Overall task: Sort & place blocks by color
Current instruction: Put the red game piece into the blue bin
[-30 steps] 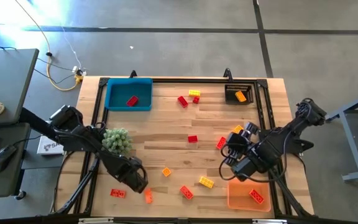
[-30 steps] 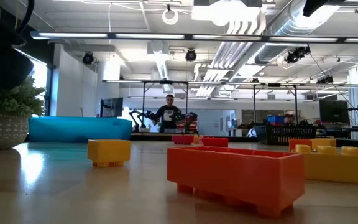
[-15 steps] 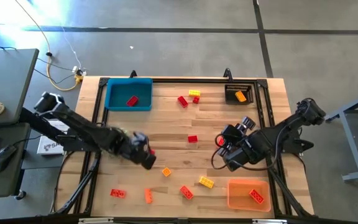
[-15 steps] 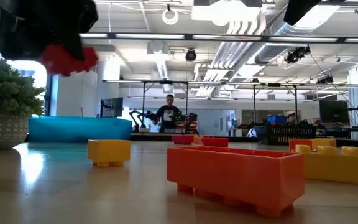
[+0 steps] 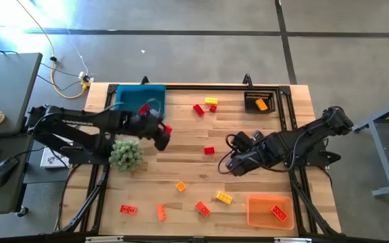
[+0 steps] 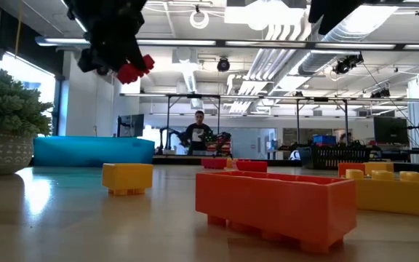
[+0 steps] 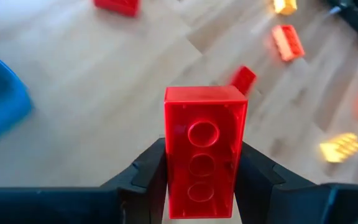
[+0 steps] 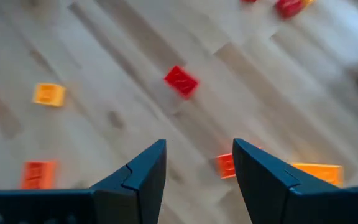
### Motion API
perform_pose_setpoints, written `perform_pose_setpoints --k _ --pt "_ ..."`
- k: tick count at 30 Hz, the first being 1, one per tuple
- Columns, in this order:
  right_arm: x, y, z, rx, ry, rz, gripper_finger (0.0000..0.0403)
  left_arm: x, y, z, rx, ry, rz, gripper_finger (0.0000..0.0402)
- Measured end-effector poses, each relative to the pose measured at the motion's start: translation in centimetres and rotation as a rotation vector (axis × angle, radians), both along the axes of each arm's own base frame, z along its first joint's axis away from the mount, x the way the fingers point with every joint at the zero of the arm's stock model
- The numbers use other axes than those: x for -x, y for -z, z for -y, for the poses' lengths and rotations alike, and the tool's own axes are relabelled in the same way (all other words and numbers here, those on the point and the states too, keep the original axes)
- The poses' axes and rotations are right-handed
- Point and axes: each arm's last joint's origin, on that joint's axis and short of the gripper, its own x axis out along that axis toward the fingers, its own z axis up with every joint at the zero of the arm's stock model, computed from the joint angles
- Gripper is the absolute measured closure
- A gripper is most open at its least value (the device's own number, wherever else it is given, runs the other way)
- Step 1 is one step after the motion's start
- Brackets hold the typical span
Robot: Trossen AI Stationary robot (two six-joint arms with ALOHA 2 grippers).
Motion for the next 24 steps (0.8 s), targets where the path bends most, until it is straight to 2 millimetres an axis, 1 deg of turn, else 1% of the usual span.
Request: perform_pose_setpoints --k 6,9,12,17,24 --pt "-1.1 -0.2 0.0 -0.164 -0.020 0.048 0.0231 1.0 0.3 -4.1 -0.097 0.002 -0.090 0.0282" --pt "-1.4 -0.3 -0.1 -0.228 -0.034 0.066 0.0231 1.9 0.8 -5.9 -0.117 -0.016 -0.167 0.0281" --pt "-1.7 -0.1 -0.3 -0.276 0.000 0.071 0.0231 2.8 1.4 -7.3 -0.121 -0.021 -0.267 0.0281" --pt "-2.7 1.2 -0.9 -0.340 0.019 0.020 0.0231 4.0 2.3 -9.3 -0.135 -0.054 -0.394 0.0281" --pt "-4.8 3.7 -2.1 -0.405 -0.049 -0.057 0.0231 4.9 3.8 -12.0 -0.119 -0.081 -0.496 0.0279"
